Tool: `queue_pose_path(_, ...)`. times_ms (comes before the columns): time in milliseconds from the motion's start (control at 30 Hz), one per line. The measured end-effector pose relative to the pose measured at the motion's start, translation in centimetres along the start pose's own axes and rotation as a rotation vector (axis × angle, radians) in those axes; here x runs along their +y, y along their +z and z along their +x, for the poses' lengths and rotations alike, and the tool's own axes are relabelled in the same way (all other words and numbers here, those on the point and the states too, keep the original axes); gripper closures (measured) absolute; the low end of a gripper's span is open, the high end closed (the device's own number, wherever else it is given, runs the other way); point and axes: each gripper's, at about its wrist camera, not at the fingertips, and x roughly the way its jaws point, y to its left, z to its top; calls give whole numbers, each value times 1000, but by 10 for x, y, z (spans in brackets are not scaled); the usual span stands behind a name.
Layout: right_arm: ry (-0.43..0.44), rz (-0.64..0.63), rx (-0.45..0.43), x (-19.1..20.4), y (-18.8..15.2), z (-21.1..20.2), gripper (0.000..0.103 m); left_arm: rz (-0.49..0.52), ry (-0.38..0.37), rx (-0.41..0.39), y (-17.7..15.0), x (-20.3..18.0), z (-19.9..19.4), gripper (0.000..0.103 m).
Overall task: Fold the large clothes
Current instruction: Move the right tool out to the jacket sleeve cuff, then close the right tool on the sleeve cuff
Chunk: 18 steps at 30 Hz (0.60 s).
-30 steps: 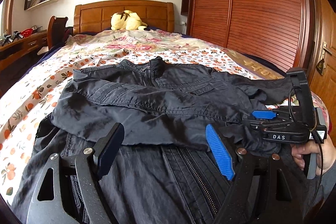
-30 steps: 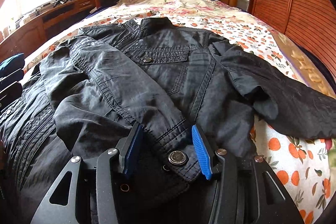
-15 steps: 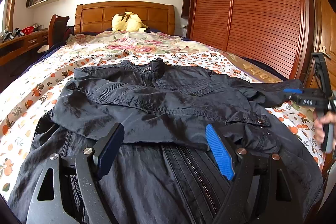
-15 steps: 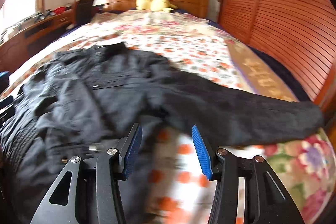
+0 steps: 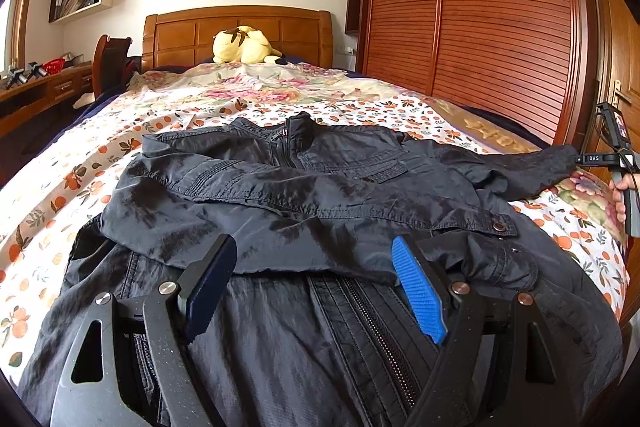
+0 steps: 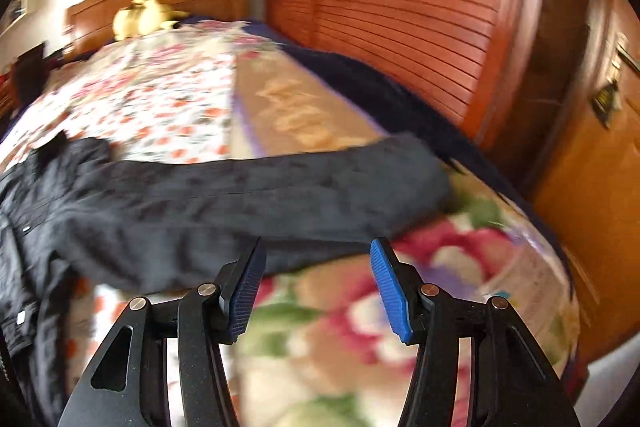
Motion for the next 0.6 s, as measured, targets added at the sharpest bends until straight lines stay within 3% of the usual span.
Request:
queue_pose_path(200,-76,82,33,-34,9,21,47,17,8,1,-1,-2,2,22)
queue_pose_path(600,-8,276,154,-50,29,48,47,20,11,2,-2,-3,2,22)
